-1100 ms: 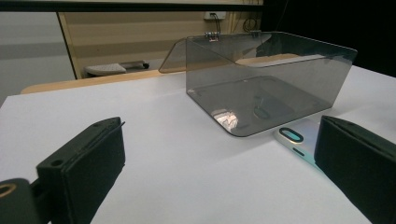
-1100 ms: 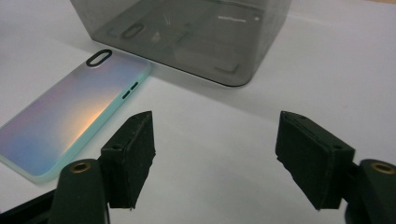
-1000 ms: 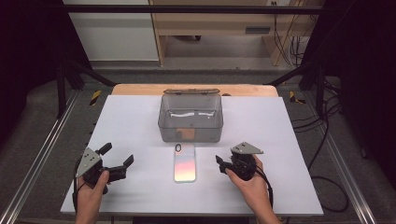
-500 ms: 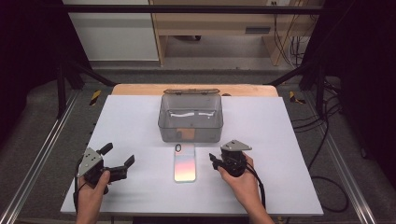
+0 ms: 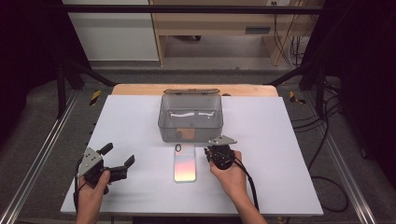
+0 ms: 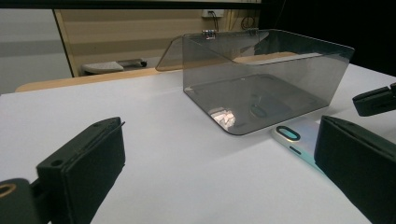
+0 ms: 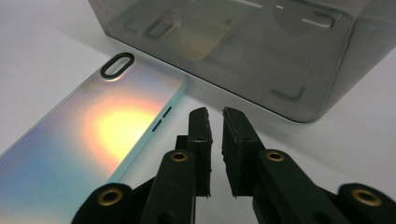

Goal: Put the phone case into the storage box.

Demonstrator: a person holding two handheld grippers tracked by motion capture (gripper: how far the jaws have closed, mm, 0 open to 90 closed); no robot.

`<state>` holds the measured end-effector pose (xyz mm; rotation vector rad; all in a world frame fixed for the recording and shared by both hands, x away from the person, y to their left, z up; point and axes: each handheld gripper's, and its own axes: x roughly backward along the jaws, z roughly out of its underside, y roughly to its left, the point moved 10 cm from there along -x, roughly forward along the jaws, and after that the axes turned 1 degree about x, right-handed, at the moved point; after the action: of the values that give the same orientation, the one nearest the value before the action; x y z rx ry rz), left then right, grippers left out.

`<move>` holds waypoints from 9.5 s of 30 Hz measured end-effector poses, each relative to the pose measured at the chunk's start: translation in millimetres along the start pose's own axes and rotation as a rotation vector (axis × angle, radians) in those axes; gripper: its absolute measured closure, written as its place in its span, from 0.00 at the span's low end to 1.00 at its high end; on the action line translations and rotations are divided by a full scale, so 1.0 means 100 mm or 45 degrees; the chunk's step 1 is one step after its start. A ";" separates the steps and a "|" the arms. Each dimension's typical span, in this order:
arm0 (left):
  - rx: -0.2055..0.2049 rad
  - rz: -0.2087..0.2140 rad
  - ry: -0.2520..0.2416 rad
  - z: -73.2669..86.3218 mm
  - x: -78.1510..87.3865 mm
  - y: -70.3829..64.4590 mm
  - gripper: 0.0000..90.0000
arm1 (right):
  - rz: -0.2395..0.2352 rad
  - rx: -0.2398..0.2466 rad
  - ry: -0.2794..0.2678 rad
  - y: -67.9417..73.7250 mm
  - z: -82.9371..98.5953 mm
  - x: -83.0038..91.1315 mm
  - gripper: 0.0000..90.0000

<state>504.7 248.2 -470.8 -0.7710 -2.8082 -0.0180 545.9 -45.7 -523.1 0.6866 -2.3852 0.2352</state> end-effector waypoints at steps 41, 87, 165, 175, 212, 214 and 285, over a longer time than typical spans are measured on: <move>-0.014 0.005 0.024 0.02 -0.03 -0.04 0.02 | -0.004 -0.052 0.081 0.09 -0.09 -0.47 1.00; -0.010 -0.011 0.020 0.01 -0.01 0.00 0.02 | -0.271 0.156 0.150 0.99 -0.17 -0.61 1.00; -0.023 -0.006 0.027 0.02 -0.04 -0.04 0.02 | -0.314 0.205 -0.005 1.13 0.30 0.26 0.09; -0.024 -0.007 0.029 0.02 -0.04 -0.04 0.02 | -0.327 0.214 0.066 1.17 0.41 0.21 0.08; -0.024 -0.006 0.027 0.02 -0.04 -0.04 0.02 | -0.315 0.299 0.163 1.24 0.49 0.04 0.09; -0.025 -0.006 0.027 0.02 -0.04 -0.04 0.02 | -0.307 0.314 0.165 1.23 0.49 0.04 0.11; 0.097 0.295 -0.077 -0.97 -0.48 -1.12 0.07 | -0.254 0.102 -0.466 0.44 -0.68 0.65 0.20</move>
<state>509.0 120.4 -381.3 -1.0897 -2.7380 0.1530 515.6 -13.3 -429.4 1.0767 -2.6357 0.1282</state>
